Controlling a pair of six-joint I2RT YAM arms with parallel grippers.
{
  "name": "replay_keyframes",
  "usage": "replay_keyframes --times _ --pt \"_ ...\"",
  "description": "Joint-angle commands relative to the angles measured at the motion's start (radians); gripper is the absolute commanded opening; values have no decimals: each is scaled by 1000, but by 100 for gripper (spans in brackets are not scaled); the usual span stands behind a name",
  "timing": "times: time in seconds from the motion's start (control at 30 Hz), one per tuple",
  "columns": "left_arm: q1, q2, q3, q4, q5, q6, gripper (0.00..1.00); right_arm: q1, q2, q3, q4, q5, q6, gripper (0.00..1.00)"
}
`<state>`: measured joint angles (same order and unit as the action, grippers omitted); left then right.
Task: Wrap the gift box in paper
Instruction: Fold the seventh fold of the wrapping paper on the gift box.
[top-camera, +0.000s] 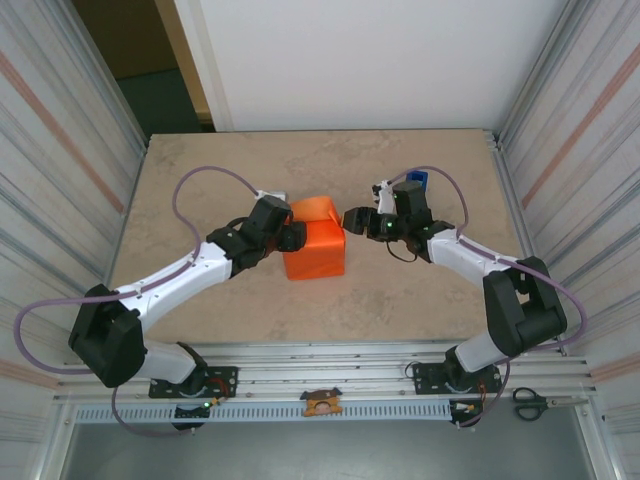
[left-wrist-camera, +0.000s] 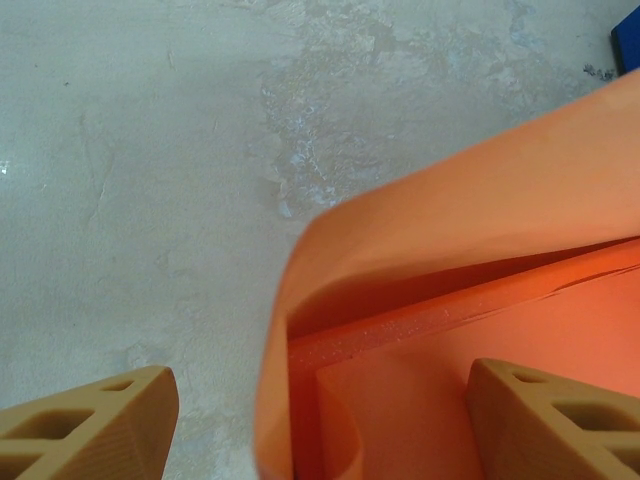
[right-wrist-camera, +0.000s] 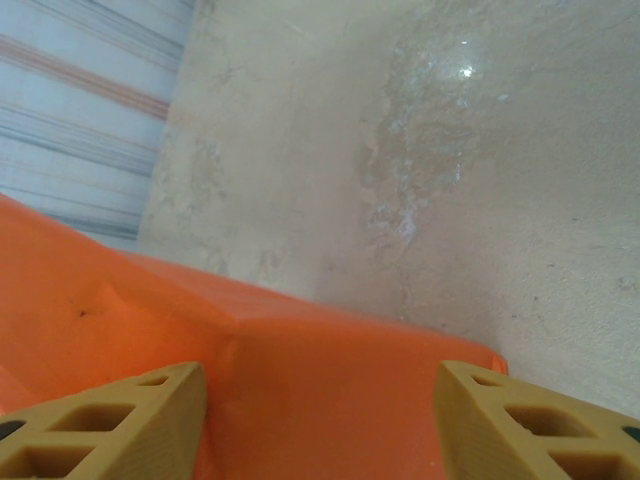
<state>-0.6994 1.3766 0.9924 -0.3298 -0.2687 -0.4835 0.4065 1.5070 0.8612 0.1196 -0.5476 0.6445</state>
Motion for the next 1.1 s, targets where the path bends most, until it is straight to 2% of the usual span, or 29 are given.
replay_keyframes --times 0.0,0.37,0.77,1.07 --pt "5 -4 -16 -9 7 -10 77 6 -2 13 31 -30 1 61" --pt "6 1 -17 -3 14 -15 76 7 5 -24 99 -76 27 65" --pt "11 -25 -34 2 3 -26 76 76 32 -105 181 66 1 69" --pt "14 -20 -40 5 11 -25 76 16 -17 -51 178 -27 40 71"
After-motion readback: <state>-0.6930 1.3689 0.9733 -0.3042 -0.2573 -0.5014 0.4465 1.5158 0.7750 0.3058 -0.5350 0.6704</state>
